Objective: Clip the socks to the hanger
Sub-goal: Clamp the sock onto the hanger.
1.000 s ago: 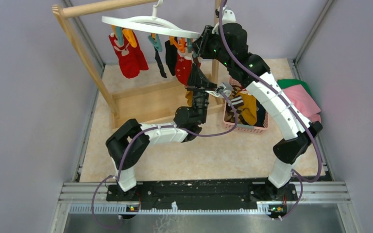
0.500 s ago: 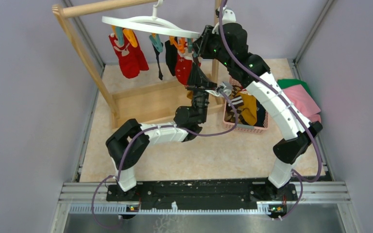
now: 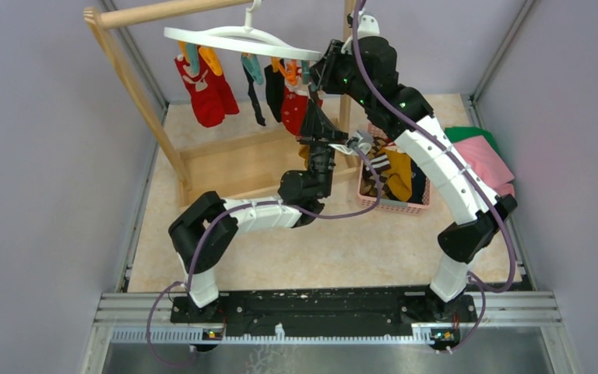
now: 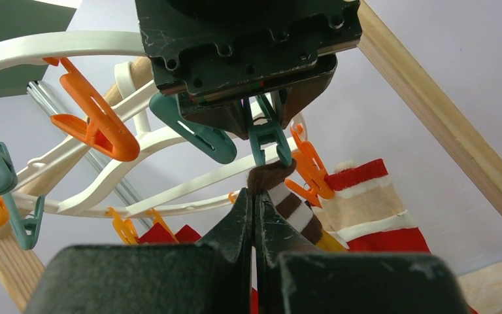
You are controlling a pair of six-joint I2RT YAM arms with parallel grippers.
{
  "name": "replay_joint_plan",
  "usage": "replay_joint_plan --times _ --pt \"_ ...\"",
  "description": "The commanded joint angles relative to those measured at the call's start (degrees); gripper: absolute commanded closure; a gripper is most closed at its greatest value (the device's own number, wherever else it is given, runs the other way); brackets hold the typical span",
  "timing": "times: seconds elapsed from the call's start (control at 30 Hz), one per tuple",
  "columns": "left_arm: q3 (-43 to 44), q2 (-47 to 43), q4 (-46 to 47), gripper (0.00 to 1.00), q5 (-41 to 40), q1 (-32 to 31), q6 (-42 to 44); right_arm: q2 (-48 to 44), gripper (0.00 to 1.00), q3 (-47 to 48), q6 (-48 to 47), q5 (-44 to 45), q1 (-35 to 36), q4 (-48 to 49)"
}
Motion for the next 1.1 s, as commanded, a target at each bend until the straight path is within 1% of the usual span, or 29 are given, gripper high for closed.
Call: replay_joint_plan --times 0.0,0.4,1.07 --pt "2.36 -2.59 16.25 1.00 -0.34 -0.72 0.11 1.80 1.00 1.13 1.97 1.09 -1.04 -1.06" --pt "4.21 -1.30 16.17 1.00 -0.30 -1.08 0.05 1.95 1.00 1.38 3.48 -0.32 -1.05 -1.15" --pt "4.85 1.74 16.24 1.00 -2.16 -0.62 -0.07 1.05 1.00 1.74 5.06 -2.90 -1.61 -1.15"
